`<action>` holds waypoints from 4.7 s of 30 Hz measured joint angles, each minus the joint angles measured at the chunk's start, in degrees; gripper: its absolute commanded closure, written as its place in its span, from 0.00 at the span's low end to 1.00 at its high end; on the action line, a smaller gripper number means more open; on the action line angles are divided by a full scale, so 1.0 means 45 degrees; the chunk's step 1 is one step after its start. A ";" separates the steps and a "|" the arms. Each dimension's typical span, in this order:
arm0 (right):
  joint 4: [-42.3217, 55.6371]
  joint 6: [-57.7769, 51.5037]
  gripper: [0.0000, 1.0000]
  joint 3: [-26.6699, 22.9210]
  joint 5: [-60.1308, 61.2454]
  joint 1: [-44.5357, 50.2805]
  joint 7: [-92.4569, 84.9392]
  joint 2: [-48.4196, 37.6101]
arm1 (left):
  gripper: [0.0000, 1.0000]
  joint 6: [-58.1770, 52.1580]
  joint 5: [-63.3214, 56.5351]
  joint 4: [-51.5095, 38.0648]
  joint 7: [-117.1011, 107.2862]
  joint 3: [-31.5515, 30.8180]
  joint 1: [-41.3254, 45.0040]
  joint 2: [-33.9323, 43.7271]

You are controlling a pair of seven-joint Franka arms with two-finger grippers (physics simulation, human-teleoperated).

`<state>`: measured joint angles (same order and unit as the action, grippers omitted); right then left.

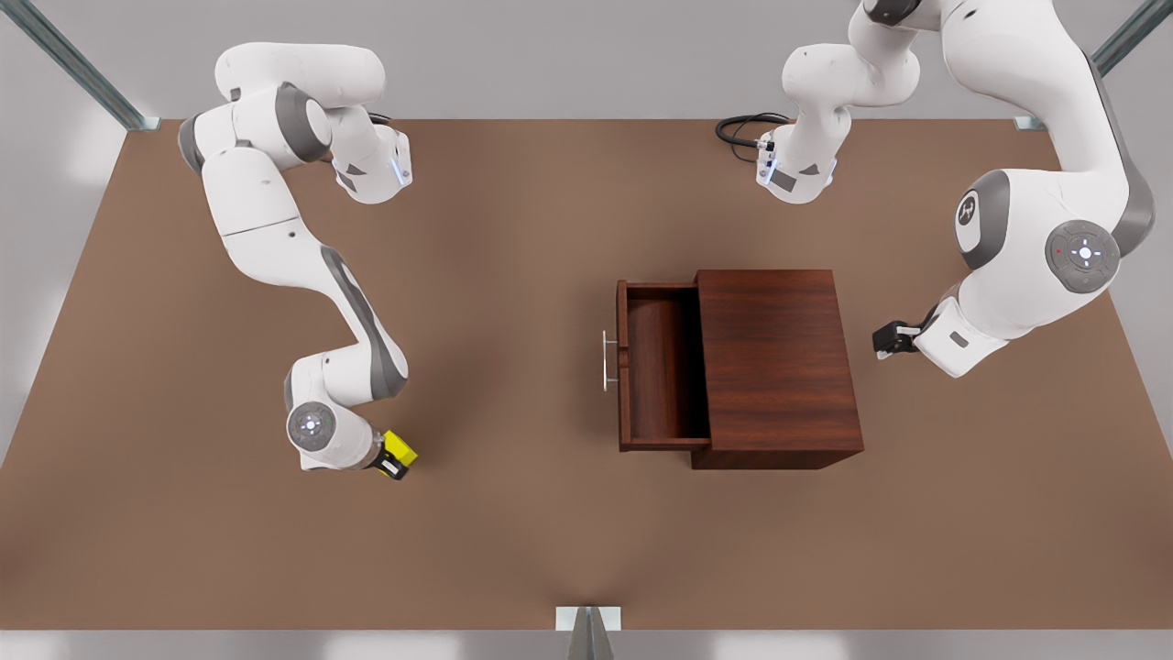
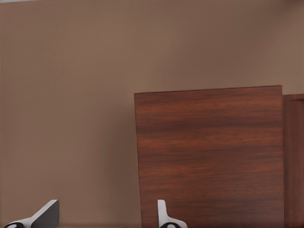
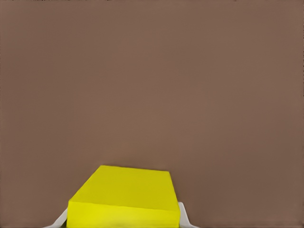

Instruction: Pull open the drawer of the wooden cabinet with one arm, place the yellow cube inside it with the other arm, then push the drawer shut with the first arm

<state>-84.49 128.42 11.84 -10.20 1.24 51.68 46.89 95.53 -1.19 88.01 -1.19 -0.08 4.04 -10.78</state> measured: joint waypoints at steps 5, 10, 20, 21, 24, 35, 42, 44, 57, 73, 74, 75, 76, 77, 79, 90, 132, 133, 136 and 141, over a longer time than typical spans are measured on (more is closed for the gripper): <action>-0.0003 -0.0143 0.34 0.0063 0.0059 -0.0068 0.0151 -0.0329 | 0.00 -0.0014 0.0000 0.0000 0.0046 0.0000 0.0002 0.0002; -0.0036 -0.0860 0.34 0.0161 0.0469 -0.0018 0.0459 -0.1717 | 0.00 -0.0022 -0.0008 0.0000 0.0088 0.0005 -0.0017 -0.0022; 0.0620 -0.3240 0.36 0.0460 0.1616 0.1177 0.2072 -0.3364 | 0.00 -0.0121 -0.0118 -0.0019 0.0113 -0.0020 0.0100 -0.0075; 0.0786 -0.3440 0.36 0.0457 0.1725 0.1436 0.2353 -0.3388 | 0.00 -0.0125 -0.0122 -0.0019 0.0114 -0.0020 0.0098 -0.0077; 0.1521 -0.4044 0.36 0.0467 0.1909 0.2236 0.3323 -0.3395 | 0.00 -0.0134 -0.0130 -0.0020 0.0117 -0.0020 0.0098 -0.0078; 0.5220 -0.5414 0.36 0.0033 0.1874 0.5600 0.8731 -0.1997 | 0.00 -0.0135 -0.0136 -0.0020 0.0126 -0.0020 0.0099 -0.0097; 0.6567 -0.5596 0.36 -0.0045 0.1851 0.6376 1.2858 -0.1632 | 0.00 -0.0132 -0.0136 -0.0020 0.0129 -0.0020 0.0099 -0.0084; 0.6665 -0.5564 0.36 -0.0036 0.1855 0.6635 1.3900 -0.1565 | 0.00 -0.0132 -0.0136 -0.0020 0.0129 -0.0020 0.0099 -0.0083; 0.7716 -0.4294 0.36 -0.0083 0.1843 0.8634 1.8958 0.0216 | 0.00 -0.0130 -0.0434 -0.0028 0.0129 -0.0052 0.0098 -0.0108; 0.8604 -0.2892 0.28 -0.0422 0.1741 0.9350 2.1820 0.1588 | 0.00 -0.0129 -0.0512 -0.0039 0.0096 -0.0087 0.0109 -0.0117; 0.8607 -0.2821 0.00 -0.0479 0.1759 0.9399 2.1914 0.1651 | 0.00 -0.0129 -0.0516 -0.0039 0.0087 -0.0093 0.0116 -0.0117; 0.8604 -0.2761 0.00 -0.0518 0.1771 0.9433 2.2000 0.1682 | 0.00 -0.0129 -0.0518 -0.0039 0.0070 -0.0098 0.0118 -0.0117; 0.8598 -0.2709 0.00 -0.0531 0.1780 0.9452 2.2081 0.1693 | 0.00 -0.0129 -0.0516 -0.0073 0.0033 -0.0096 0.0159 -0.0126; 0.8595 -0.2670 0.00 -0.0543 0.1787 0.9462 2.2157 0.1688 | 0.00 -0.0129 -0.0514 -0.0151 -0.0049 -0.0093 0.0295 -0.0159; 0.8592 -0.2729 0.00 -0.0568 0.1790 0.9414 2.2278 0.1499 | 0.00 -0.0131 -0.0494 -0.0328 -0.0398 -0.0095 0.0866 -0.0219; 0.3628 -0.8002 0.00 0.3090 0.1280 -0.3253 1.5755 -0.4671 | 0.00 -0.0810 0.0279 -0.6440 -0.8161 -0.0036 0.6700 -0.4744; -0.0215 -0.9232 0.00 -0.4386 0.2677 0.0759 -0.7863 -0.6187 | 0.00 0.3634 -0.1353 -0.5059 -1.2235 -0.0139 0.8209 -0.8414; -0.0215 -0.9233 0.00 -0.4386 0.2675 0.0758 -0.7989 -0.6187 | 0.00 0.3655 -0.1343 -0.5034 -1.2132 -0.0140 0.8155 -0.8399; -0.0211 -0.9234 0.00 -0.4383 0.2672 0.0755 -0.8327 -0.6187 | 0.00 0.3710 -0.1303 -0.4672 -1.1777 -0.0145 0.7883 -0.8196; -0.0195 -0.9236 0.00 -0.4384 0.2669 0.0754 -0.8779 -0.6187 | 0.00 0.3759 -0.1277 -0.4012 -1.1078 -0.0139 0.7338 -0.7743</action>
<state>-85.37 86.86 -7.89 1.81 4.63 12.17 19.05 112.44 -6.94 69.95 -51.04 -0.71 37.06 -45.63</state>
